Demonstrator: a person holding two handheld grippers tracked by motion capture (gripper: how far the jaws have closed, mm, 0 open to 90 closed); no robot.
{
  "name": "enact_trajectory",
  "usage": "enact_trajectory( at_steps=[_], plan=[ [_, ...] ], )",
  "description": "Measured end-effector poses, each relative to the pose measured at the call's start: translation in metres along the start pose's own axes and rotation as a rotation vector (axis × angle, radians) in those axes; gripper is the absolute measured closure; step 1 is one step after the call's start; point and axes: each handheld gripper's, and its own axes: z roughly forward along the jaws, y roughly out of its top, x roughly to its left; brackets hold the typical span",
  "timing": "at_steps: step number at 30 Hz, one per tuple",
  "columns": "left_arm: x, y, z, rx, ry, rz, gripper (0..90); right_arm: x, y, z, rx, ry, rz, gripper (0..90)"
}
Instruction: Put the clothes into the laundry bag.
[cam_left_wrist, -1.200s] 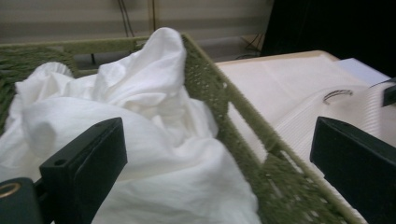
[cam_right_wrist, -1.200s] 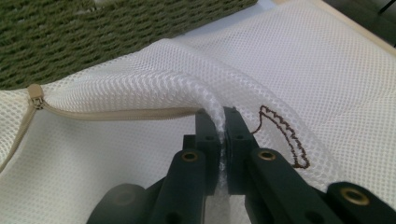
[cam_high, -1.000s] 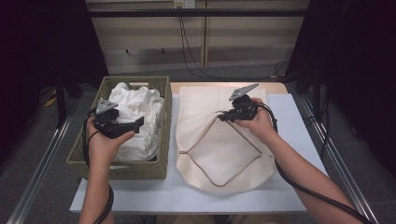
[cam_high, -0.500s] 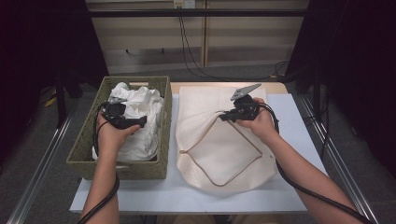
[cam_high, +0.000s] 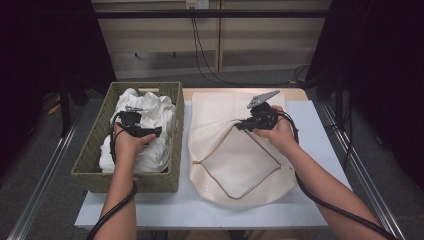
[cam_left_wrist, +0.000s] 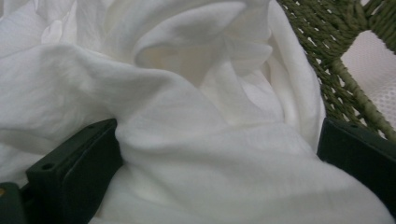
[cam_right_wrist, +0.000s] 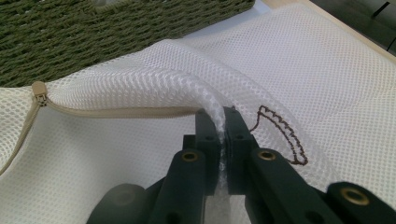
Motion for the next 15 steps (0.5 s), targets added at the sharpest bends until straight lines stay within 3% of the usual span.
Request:
enact_trajectory(
  at_steps=[5, 10, 15],
  plan=[
    [0.0, 0.0, 0.005, 0.017, 0.023, 0.0, 0.0, 0.0, 0.0, -0.001, -0.001, -0.01, -0.002, 87.6],
    [-0.001, -0.003, 0.01, 0.04, 0.018, 0.003, 0.0, 0.0, -0.003, 0.001, 0.002, 0.001, 0.008, 87.7],
    [-0.002, -0.007, 0.019, 0.105, 0.045, 0.038, 0.1, 0.001, -0.005, 0.002, -0.001, -0.003, 0.013, 87.6]
  ],
)
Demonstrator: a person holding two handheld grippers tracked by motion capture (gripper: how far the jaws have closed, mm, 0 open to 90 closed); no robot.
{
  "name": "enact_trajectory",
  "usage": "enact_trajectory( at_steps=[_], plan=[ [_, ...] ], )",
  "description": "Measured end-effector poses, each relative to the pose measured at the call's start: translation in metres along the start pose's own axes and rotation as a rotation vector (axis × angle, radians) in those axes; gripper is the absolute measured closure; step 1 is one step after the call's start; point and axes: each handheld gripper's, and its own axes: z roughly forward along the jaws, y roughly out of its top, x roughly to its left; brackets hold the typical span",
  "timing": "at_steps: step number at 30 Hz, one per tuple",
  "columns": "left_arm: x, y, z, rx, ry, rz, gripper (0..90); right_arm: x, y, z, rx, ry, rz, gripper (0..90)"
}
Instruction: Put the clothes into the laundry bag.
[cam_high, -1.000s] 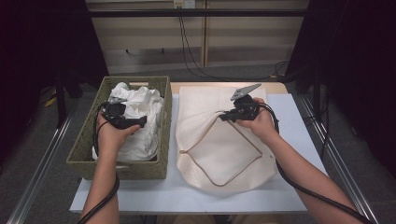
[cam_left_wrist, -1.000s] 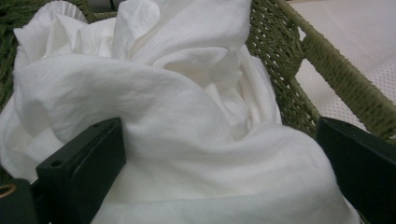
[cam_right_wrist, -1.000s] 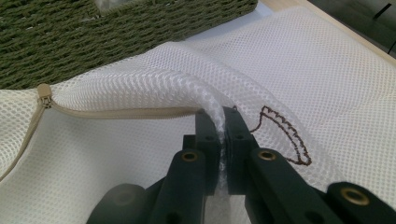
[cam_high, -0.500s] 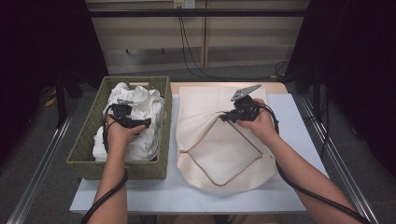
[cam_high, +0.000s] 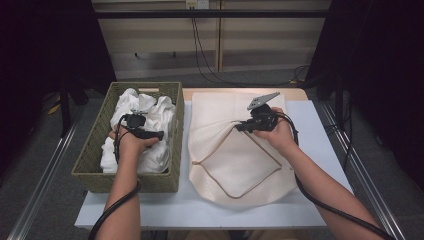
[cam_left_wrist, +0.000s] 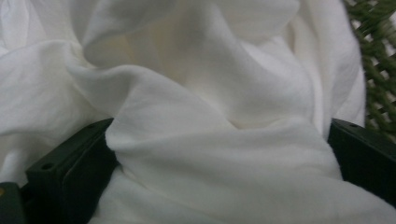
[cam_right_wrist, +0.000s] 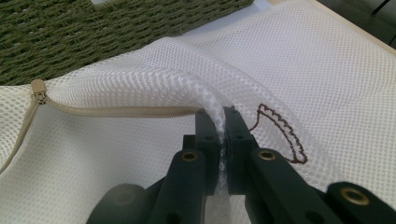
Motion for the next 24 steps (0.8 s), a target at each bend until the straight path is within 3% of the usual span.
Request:
enact_trajectory(
  at_steps=[3, 5, 12, 14, 15, 18, 22, 24],
  plan=[
    [0.0, -0.0015, 0.0029, 0.009, 0.004, -0.007, 1.0, 0.0004, -0.001, 0.0007, -0.004, 0.0, 0.001, 87.7],
    [-0.0009, -0.0029, 0.0053, 0.024, 0.004, 0.013, 3.1, 0.0012, -0.0031, 0.0008, -0.004, 0.0, 0.001, 87.6],
    [-0.0015, -0.0053, 0.009, 0.067, 0.009, 0.021, 18.4, 0.0016, -0.008, 0.0017, -0.003, 0.005, 0.01, 87.7],
    [-0.0014, -0.0054, 0.0087, 0.08, 0.006, 0.023, 29.0, 0.0011, -0.0082, 0.0003, -0.007, -0.001, 0.013, 87.6],
    [-0.0019, -0.0051, 0.008, 0.087, 0.004, 0.025, 29.0, 0.0011, -0.0082, 0.0003, -0.007, -0.001, 0.013, 87.6],
    [-0.0043, -0.0031, 0.0055, 0.11, 0.014, 0.03, 41.7, 0.0003, -0.0078, -0.002, -0.014, -0.003, 0.015, 87.7],
    [-0.0076, -0.0003, 0.0035, 0.126, 0.027, 0.013, 48.5, -0.0007, -0.0073, -0.0032, -0.015, -0.007, 0.018, 87.7],
    [-0.0082, 0.0034, 0.0, 0.132, 0.041, -0.019, 51.3, -0.0023, -0.0068, -0.003, -0.018, -0.002, 0.022, 87.7]
  ],
)
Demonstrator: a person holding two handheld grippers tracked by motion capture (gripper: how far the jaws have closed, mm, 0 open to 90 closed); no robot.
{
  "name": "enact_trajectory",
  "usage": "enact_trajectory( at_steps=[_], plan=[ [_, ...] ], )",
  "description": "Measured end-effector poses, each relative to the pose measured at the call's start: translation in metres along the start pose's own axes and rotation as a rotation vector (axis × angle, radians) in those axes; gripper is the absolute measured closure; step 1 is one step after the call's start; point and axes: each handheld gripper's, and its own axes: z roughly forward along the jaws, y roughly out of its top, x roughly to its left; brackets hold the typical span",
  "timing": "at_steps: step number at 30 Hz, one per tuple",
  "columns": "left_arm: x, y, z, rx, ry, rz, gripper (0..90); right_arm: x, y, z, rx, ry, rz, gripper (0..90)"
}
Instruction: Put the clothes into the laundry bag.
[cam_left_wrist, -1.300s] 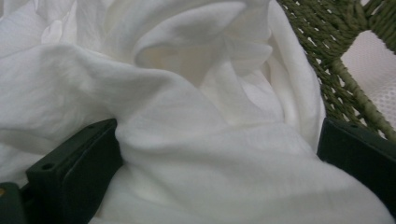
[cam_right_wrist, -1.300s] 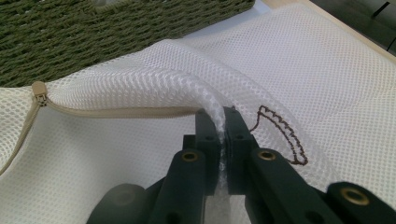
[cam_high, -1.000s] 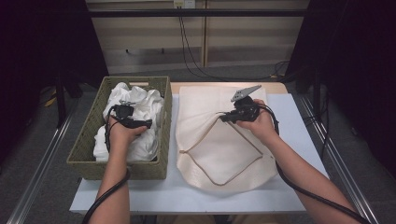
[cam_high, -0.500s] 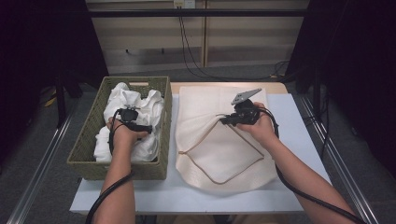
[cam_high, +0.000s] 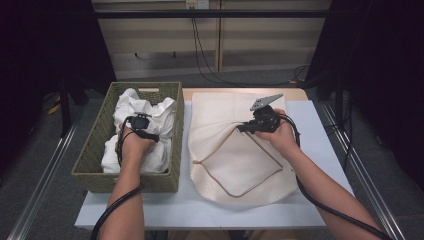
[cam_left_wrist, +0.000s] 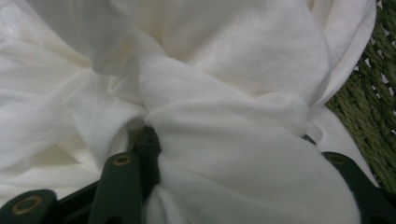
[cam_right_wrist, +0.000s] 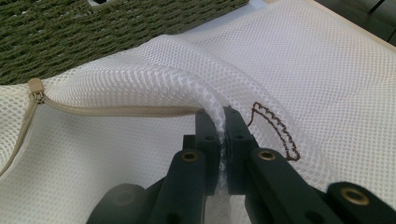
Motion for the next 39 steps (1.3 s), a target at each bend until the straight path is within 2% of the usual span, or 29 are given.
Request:
enact_trajectory(
  at_steps=[2, 3, 7, 8, 9, 11, 12, 13, 15, 16, 17, 18, 20, 21, 23, 26, 30, 34, 36, 37, 39],
  plan=[
    [-0.001, 0.002, -0.003, 0.002, 0.003, -0.002, 54.2, -0.001, 0.001, 0.001, 0.001, 0.001, 0.007, 87.7],
    [0.0, 0.003, -0.006, -0.001, -0.006, -0.03, 54.9, -0.002, 0.002, 0.001, 0.001, 0.003, 0.01, 87.7],
    [0.009, 0.005, -0.017, -0.028, -0.057, -0.09, 56.6, -0.006, 0.007, 0.003, 0.004, -0.007, 0.007, 87.7],
    [0.011, 0.007, -0.022, -0.044, -0.082, -0.117, 56.7, -0.006, 0.008, 0.002, 0.004, -0.007, 0.01, 87.7],
    [0.011, 0.007, -0.022, -0.044, -0.082, -0.117, 56.8, -0.006, 0.008, 0.002, 0.004, -0.007, 0.01, 87.7],
    [0.014, 0.011, -0.03, -0.072, -0.111, -0.148, 56.9, -0.008, 0.009, 0.002, 0.003, -0.016, 0.015, 87.7],
    [0.016, 0.016, -0.041, -0.101, -0.126, -0.159, 57.0, -0.01, 0.01, 0.001, 0.003, -0.013, 0.018, 87.7],
    [0.016, 0.016, -0.041, -0.101, -0.126, -0.159, 57.1, -0.011, 0.01, 0.001, 0.0, -0.019, 0.017, 87.7],
    [0.018, 0.023, -0.057, -0.142, -0.17, -0.183, 57.1, -0.012, 0.011, 0.0, -0.008, -0.022, 0.028, 87.7],
    [0.018, 0.023, -0.057, -0.142, -0.17, -0.183, 57.2, -0.012, 0.011, 0.0, -0.008, -0.022, 0.028, 87.7],
    [0.018, 0.026, -0.063, -0.157, -0.19, -0.191, 57.2, -0.013, 0.011, -0.001, -0.01, -0.02, 0.032, 87.7],
    [0.017, 0.031, -0.071, -0.171, -0.207, -0.186, 57.2, -0.015, 0.012, -0.002, -0.013, -0.026, 0.032, 87.7],
    [0.014, 0.037, -0.081, -0.191, -0.213, -0.169, 57.2, -0.016, 0.012, -0.003, -0.015, -0.029, 0.033, 87.7],
    [0.014, 0.037, -0.081, -0.191, -0.213, -0.169, 57.2, -0.016, 0.012, -0.003, -0.015, -0.029, 0.033, 87.7],
    [0.01, 0.045, -0.094, -0.223, -0.237, -0.176, 57.2, -0.019, 0.013, -0.004, -0.017, -0.034, 0.035, 87.7],
    [0.008, 0.051, -0.103, -0.236, -0.259, -0.173, 57.2, -0.021, 0.013, -0.005, -0.022, -0.04, 0.04, 87.7],
    [0.001, 0.065, -0.124, -0.26, -0.278, -0.132, 57.3, -0.026, 0.014, -0.007, -0.024, -0.052, 0.065, 87.8],
    [-0.004, 0.073, -0.135, -0.285, -0.324, -0.137, 57.3, -0.026, 0.015, -0.008, -0.02, -0.062, 0.066, 87.8],
    [-0.007, 0.077, -0.14, -0.296, -0.336, -0.123, 57.3, -0.027, 0.017, -0.008, -0.019, -0.069, 0.064, 87.8],
    [-0.012, 0.08, -0.145, -0.314, -0.358, -0.115, 57.3, -0.027, 0.018, -0.007, -0.015, -0.07, 0.065, 87.8],
    [-0.015, 0.082, -0.148, -0.314, -0.371, -0.103, 57.3, -0.028, 0.019, -0.007, -0.014, -0.073, 0.064, 87.9]
  ],
)
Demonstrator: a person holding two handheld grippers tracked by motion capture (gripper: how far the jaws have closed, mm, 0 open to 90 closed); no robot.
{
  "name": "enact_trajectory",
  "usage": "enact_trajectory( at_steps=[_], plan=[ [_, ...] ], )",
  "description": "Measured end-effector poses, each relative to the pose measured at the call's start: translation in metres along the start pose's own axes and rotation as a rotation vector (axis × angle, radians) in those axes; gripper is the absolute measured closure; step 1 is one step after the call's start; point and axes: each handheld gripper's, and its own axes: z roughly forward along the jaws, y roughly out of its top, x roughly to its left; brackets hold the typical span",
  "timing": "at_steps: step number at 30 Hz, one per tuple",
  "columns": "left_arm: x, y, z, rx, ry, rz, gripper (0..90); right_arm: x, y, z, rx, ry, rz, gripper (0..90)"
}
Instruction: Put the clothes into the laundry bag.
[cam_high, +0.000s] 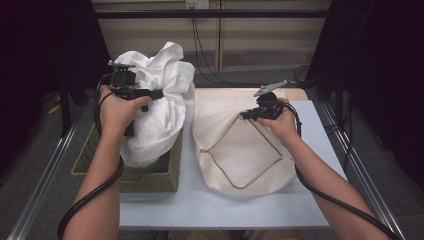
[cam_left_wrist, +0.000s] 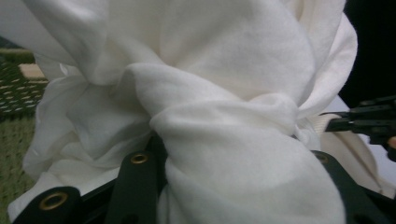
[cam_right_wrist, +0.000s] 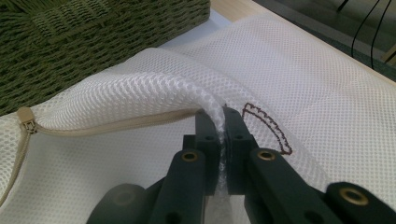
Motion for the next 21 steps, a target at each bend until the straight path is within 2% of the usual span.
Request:
enact_trajectory(
  at_steps=[3, 6, 13, 17, 21],
  plan=[
    [-0.009, 0.002, 0.002, -0.002, -0.036, 0.007, 57.3, -0.002, 0.001, 0.0, -0.004, -0.004, 0.01, 87.9],
    [-0.019, 0.003, 0.004, 0.003, -0.074, 0.033, 57.2, -0.004, 0.002, 0.0, -0.008, -0.008, 0.021, 88.0],
    [-0.036, 0.003, 0.006, 0.012, -0.155, 0.048, 57.2, -0.008, 0.004, 0.002, -0.008, -0.032, 0.03, 88.1],
    [-0.046, 0.001, 0.005, 0.018, -0.205, 0.081, 57.2, -0.012, 0.007, 0.004, -0.011, -0.032, 0.056, 88.2],
    [-0.058, -0.003, 0.003, 0.026, -0.257, 0.12, 57.2, -0.015, 0.008, 0.007, -0.008, -0.045, 0.056, 88.2]
  ],
)
